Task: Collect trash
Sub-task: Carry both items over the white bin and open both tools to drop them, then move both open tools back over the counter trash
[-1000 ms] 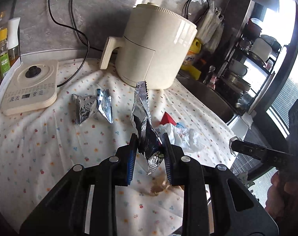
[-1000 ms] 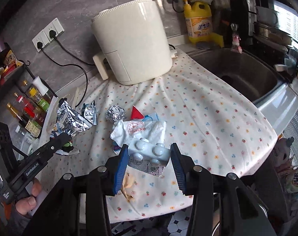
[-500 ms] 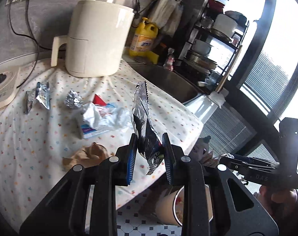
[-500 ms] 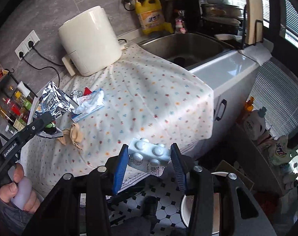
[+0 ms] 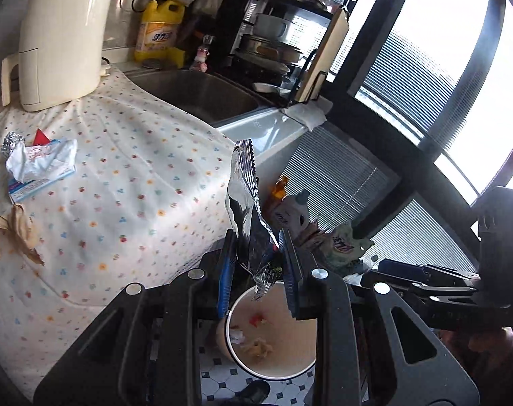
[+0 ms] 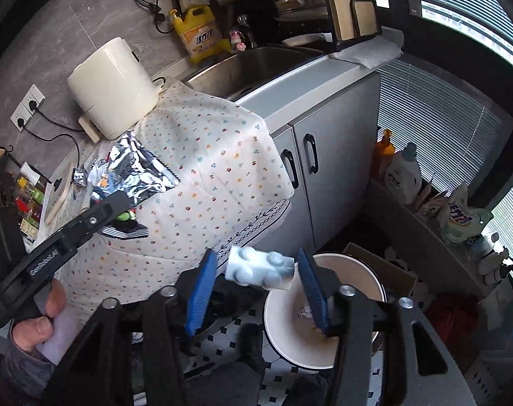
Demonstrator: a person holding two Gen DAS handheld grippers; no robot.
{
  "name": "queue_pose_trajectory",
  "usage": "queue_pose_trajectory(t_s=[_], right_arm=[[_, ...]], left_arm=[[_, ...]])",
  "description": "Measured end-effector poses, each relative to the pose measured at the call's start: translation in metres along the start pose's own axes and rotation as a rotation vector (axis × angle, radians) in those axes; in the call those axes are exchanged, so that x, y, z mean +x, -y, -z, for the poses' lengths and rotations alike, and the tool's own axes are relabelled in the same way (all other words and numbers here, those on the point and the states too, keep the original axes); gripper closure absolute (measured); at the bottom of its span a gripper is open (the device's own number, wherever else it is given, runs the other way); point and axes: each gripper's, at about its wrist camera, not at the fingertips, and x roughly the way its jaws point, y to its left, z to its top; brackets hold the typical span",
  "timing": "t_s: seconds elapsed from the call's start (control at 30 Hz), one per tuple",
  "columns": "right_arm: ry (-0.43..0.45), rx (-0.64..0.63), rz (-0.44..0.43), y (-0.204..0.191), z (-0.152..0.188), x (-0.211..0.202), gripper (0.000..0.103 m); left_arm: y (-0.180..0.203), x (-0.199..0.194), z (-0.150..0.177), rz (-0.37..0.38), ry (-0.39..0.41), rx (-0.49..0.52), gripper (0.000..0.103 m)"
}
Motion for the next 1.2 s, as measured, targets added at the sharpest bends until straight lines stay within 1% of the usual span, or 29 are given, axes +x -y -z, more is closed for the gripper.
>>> queue_pose_trajectory(t_s=[0.03, 0.07, 0.2, 0.4, 0.53, 0.77, 0.83, 0.87, 0.9, 0.93, 0.97, 1.03, 1.07, 1.1, 1.13, 1.2], right_arm=[[0.011, -0.006, 0.005, 0.005, 0.002, -0.004, 0.032], [0.012, -0.01, 0.006, 0.008, 0.003, -0.007, 0.031], [-0.002, 0.01, 0.02, 0.034, 0.01, -0.012, 0.031], [-0.009, 0.048, 0.041, 0.071, 0.017, -0.018, 0.031], [0.002, 0.066, 0.052, 0.09, 0.02, -0.025, 0.029], [0.017, 0.134, 0.077, 0.119, 0.03, -0.031, 0.028], [0.015, 0.152, 0.084, 0.125, 0.033, -0.031, 0.028], [0.015, 0.16, 0.086, 0.127, 0.035, -0.031, 0.028], [0.016, 0.166, 0.088, 0.128, 0.035, -0.031, 0.028], [0.017, 0.172, 0.091, 0.129, 0.036, -0.031, 0.028], [0.019, 0.177, 0.092, 0.13, 0.037, -0.031, 0.028], [0.023, 0.186, 0.093, 0.13, 0.038, -0.031, 0.028], [0.023, 0.192, 0.095, 0.13, 0.038, -0.029, 0.028], [0.021, 0.198, 0.095, 0.13, 0.039, -0.028, 0.028], [0.02, 0.202, 0.095, 0.129, 0.038, -0.028, 0.028], [0.025, 0.197, 0.099, 0.127, 0.037, -0.028, 0.028]], left_arm=[[0.005, 0.003, 0.002, 0.003, -0.004, 0.002, 0.077], [0.009, 0.006, 0.005, 0.004, -0.009, 0.002, 0.077], [0.024, 0.019, 0.014, 0.005, -0.032, -0.006, 0.077], [0.042, 0.038, 0.022, 0.001, -0.07, 0.012, 0.077], [0.057, 0.05, 0.031, 0.014, -0.108, 0.037, 0.077], [0.084, 0.064, 0.043, 0.046, -0.182, 0.102, 0.077], [0.088, 0.069, 0.046, 0.06, -0.211, 0.123, 0.076], [0.09, 0.072, 0.048, 0.054, -0.23, 0.135, 0.073], [0.09, 0.075, 0.05, 0.045, -0.252, 0.147, 0.063], [0.089, 0.078, 0.052, 0.037, -0.27, 0.147, 0.058], [0.087, 0.08, 0.054, 0.053, -0.28, 0.137, 0.054], [0.082, 0.087, 0.06, 0.085, -0.323, 0.13, 0.041], [0.08, 0.092, 0.064, 0.071, -0.344, 0.142, 0.036], [0.077, 0.095, 0.068, 0.039, -0.355, 0.151, 0.036], [0.072, 0.097, 0.07, 0.022, -0.362, 0.142, 0.036], [0.062, 0.095, 0.069, 0.02, -0.366, 0.109, 0.036]])
